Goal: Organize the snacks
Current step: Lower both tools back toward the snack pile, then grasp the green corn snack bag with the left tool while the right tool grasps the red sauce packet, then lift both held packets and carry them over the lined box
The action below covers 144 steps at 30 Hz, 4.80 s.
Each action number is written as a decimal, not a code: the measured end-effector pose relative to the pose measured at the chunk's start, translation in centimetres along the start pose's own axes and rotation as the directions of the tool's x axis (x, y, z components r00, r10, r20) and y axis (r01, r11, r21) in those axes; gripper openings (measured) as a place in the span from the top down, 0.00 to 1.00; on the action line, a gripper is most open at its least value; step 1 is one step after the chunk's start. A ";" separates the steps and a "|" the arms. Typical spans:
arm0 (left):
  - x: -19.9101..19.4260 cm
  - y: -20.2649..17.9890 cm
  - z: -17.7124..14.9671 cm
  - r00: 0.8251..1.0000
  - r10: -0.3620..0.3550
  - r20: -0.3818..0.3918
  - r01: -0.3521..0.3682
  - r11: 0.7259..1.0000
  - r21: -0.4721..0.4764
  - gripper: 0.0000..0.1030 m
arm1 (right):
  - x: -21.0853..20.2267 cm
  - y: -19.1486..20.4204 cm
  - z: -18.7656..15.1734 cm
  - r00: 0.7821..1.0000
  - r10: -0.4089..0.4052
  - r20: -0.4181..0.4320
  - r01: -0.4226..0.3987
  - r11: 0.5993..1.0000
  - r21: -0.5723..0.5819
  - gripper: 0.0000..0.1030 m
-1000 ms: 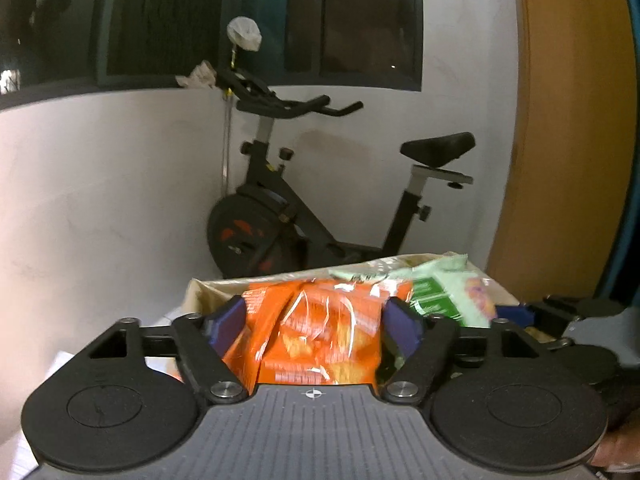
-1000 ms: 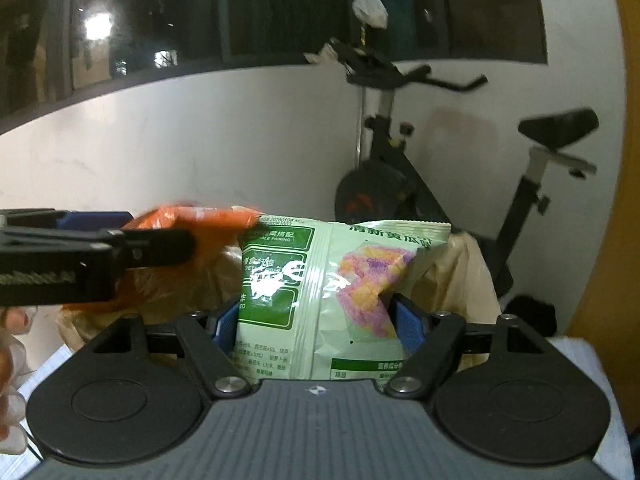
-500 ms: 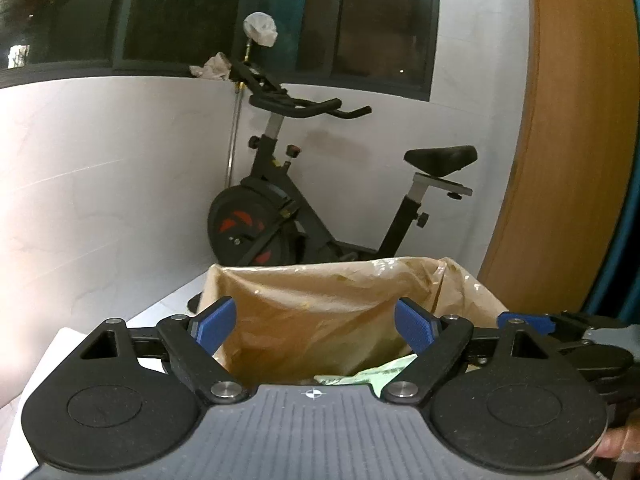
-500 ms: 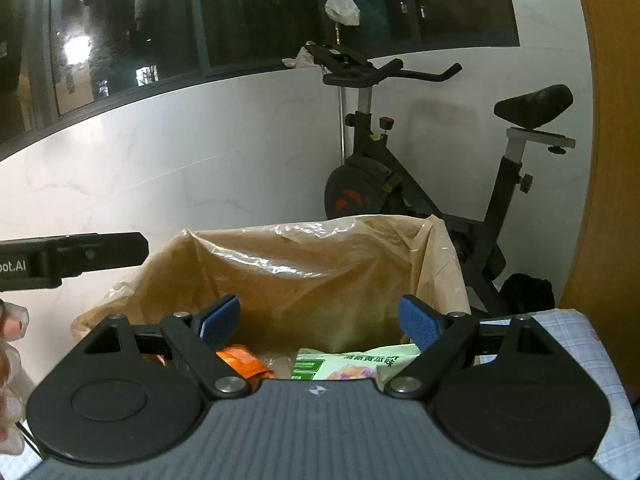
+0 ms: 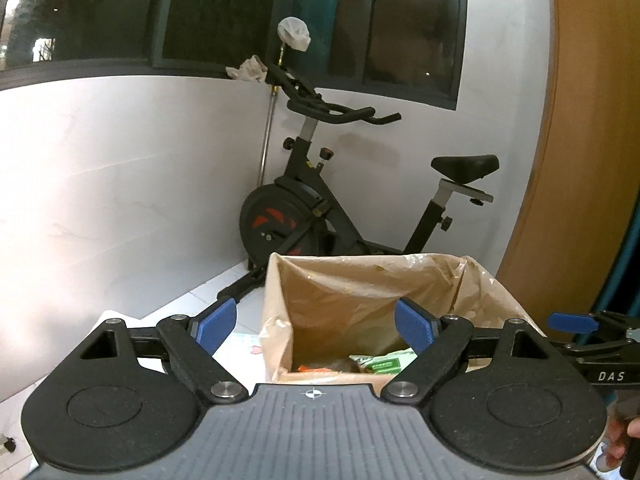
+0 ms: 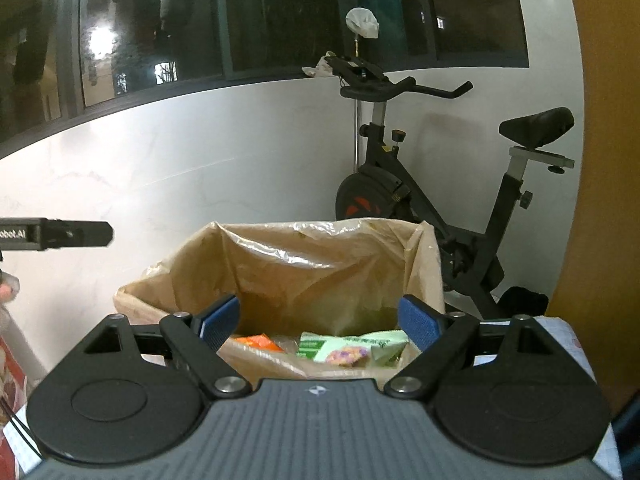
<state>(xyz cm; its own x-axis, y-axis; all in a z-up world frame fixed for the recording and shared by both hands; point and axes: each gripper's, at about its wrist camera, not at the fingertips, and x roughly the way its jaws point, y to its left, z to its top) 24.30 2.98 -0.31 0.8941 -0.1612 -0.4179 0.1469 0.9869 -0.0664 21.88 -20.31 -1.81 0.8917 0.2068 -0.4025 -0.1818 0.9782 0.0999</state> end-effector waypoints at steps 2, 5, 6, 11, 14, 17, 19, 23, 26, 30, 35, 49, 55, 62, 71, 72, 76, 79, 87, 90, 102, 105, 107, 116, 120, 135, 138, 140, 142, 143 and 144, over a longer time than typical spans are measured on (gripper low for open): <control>-0.7 0.3 -0.5 1.000 0.008 0.005 -0.008 1.000 0.000 0.14 | -0.5 -0.3 -0.4 1.000 0.000 -0.003 0.000 1.000 0.000 0.14; -1.6 0.9 -1.4 1.000 0.023 -0.001 -0.023 1.000 -0.003 0.14 | -1.3 -0.5 -1.3 1.000 -0.001 -0.005 0.001 1.000 0.002 0.14; -1.8 1.1 -1.7 1.000 0.026 -0.005 -0.027 1.000 -0.005 0.14 | -1.5 -0.6 -1.7 1.000 -0.002 -0.005 0.002 1.000 0.005 0.14; -3.2 2.3 -4.2 0.999 0.046 -0.027 -0.046 0.999 -0.018 0.14 | -2.3 -1.1 -3.8 1.000 -0.008 -0.026 0.009 1.000 0.028 0.14; -3.9 2.7 -5.9 0.998 0.045 -0.042 -0.046 0.999 -0.022 0.14 | -2.7 -1.2 -5.2 0.999 -0.020 -0.035 0.020 1.000 0.022 0.14; -4.7 2.7 -7.6 0.998 0.038 -0.052 -0.039 0.999 -0.020 0.14 | -3.3 -1.3 -6.6 0.999 -0.029 -0.038 0.030 0.999 0.028 0.14; -5.1 2.7 -8.6 0.998 0.027 -0.057 -0.028 0.999 -0.018 0.14 | -3.7 -1.5 -7.5 0.999 -0.033 -0.043 0.035 0.999 0.037 0.14; -5.7 2.2 -11.0 0.997 0.007 -0.072 -0.008 1.000 -0.016 0.14 | -4.2 -1.6 -9.5 0.997 -0.055 -0.062 0.057 0.998 0.029 0.14; -5.5 1.7 -12.7 0.995 -0.012 -0.098 0.009 1.000 -0.028 0.14 | -4.3 -1.7 -10.9 0.994 -0.076 -0.084 0.077 0.997 0.019 0.14; -5.0 1.6 -14.9 0.989 -0.029 -0.143 0.021 0.998 -0.059 0.15 | -4.7 -2.7 -12.6 0.988 -0.105 -0.116 0.112 0.992 0.054 0.14; -4.4 1.6 -16.8 0.983 -0.030 -0.181 0.013 0.995 -0.096 0.15 | -5.4 -4.2 -15.0 0.971 -0.172 -0.165 0.187 0.979 0.078 0.14; -3.5 1.1 -20.1 0.968 -0.051 -0.244 0.007 0.984 -0.177 0.15 | -5.8 -6.4 -22.6 0.895 -0.260 -0.362 0.316 0.943 0.105 0.14; -3.3 0.8 -20.2 0.968 -0.048 -0.246 0.007 0.986 -0.166 0.15 | -4.7 -5.9 -23.4 0.888 -0.252 -0.385 0.305 0.949 0.083 0.16; -2.8 -0.2 -20.8 0.957 -0.066 -0.284 0.023 0.988 -0.154 0.15 | -4.1 -4.6 -23.3 0.911 -0.235 -0.338 0.258 0.966 0.023 0.38; -1.9 -1.5 -21.0 0.944 -0.072 -0.323 0.038 0.993 -0.110 0.14 | -2.3 -3.0 -23.2 0.936 -0.193 -0.295 0.199 0.980 -0.009 0.38; -1.6 -1.7 -21.0 0.943 -0.073 -0.326 0.040 0.994 -0.107 0.14 | -2.3 -2.9 -23.3 0.936 -0.193 -0.294 0.197 0.980 -0.018 0.38; -0.7 -1.3 -21.1 0.935 -0.060 -0.348 0.018 0.992 -0.124 0.11 | -2.3 -3.0 -23.5 0.940 -0.187 -0.285 0.189 0.982 -0.020 0.38; 0.2 -0.9 -21.5 0.922 -0.059 -0.382 0.000 0.988 -0.153 0.11 | -2.3 -3.1 -23.6 0.943 -0.181 -0.280 0.184 0.983 -0.017 0.38; 1.9 -0.3 -22.9 0.894 -0.099 -0.437 0.012 0.980 -0.198 0.04 | -2.3 -3.1 -23.6 0.944 -0.183 -0.276 0.186 0.982 -0.016 0.38; 2.1 0.0 -23.2 0.894 -0.097 -0.438 0.008 0.979 -0.201 0.00 | -2.3 -3.1 -23.6 0.944 -0.182 -0.276 0.185 0.983 -0.015 0.38; 2.1 1.0 -23.6 0.892 -0.128 -0.434 0.014 0.966 -0.258 0.00 | -2.3 -3.1 -23.6 0.943 -0.182 -0.277 0.185 0.983 -0.015 0.38; 1.9 1.2 -23.6 0.897 -0.136 -0.420 0.020 0.963 -0.268 0.03 | -2.3 -3.2 -23.5 0.943 -0.179 -0.280 0.183 0.983 -0.009 0.38; 1.5 1.2 -23.6 0.902 -0.148 -0.406 0.032 0.960 -0.278 0.08 | -2.3 -3.3 -23.4 0.944 -0.170 -0.284 0.178 0.984 0.004 0.38; 0.1 1.5 -22.6 0.925 -0.129 -0.357 0.023 0.957 -0.288 0.20 | -3.1 -3.7 -22.8 0.946 -0.157 -0.283 0.178 0.983 0.053 0.39; -0.8 1.6 -21.8 0.941 -0.107 -0.321 0.017 0.962 -0.273 0.20 | -3.7 -3.8 -22.0 0.952 -0.163 -0.260 0.184 0.981 0.057 0.39; -5.6 2.2 -16.5 0.994 -0.031 -0.101 0.008 0.975 -0.223 0.20 | -6.6 -3.2 -15.7 0.984 -0.158 -0.083 0.162 0.986 0.047 0.39; -6.2 1.9 -14.7 0.998 -0.033 -0.053 0.021 0.979 -0.201 0.20 | -7.4 -2.8 -13.5 0.988 -0.149 -0.024 0.150 0.988 0.021 0.39; -6.4 1.7 -13.5 0.999 -0.037 -0.021 0.033 0.982 -0.186 0.20 | -7.7 -2.6 -11.9 0.991 -0.136 0.017 0.136 0.991 0.009 0.39; -6.4 1.5 -12.3 0.999 -0.046 0.009 0.046 0.984 -0.173 0.20 | -7.9 -2.5 -10.2 0.991 -0.121 0.056 0.121 0.993 -0.003 0.39; -6.4 1.3 -11.5 0.998 -0.053 0.028 0.057 0.985 -0.165 0.20 | -7.9 -2.3 -9.3 0.991 -0.114 0.075 0.115 0.993 -0.011 0.39; -6.4 1.0 -10.8 0.997 -0.059 0.044 0.065 0.986 -0.157 0.20 | -7.9 -2.2 -8.5 0.990 -0.107 0.093 0.109 0.994 -0.018 0.39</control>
<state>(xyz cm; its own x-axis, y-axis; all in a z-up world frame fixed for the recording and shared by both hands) 14.14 5.07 -7.52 0.9016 -0.2192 -0.3729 0.1370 0.9624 -0.2345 11.69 -23.94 -6.60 0.9409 0.0987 -0.3240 -0.0912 0.9951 0.0386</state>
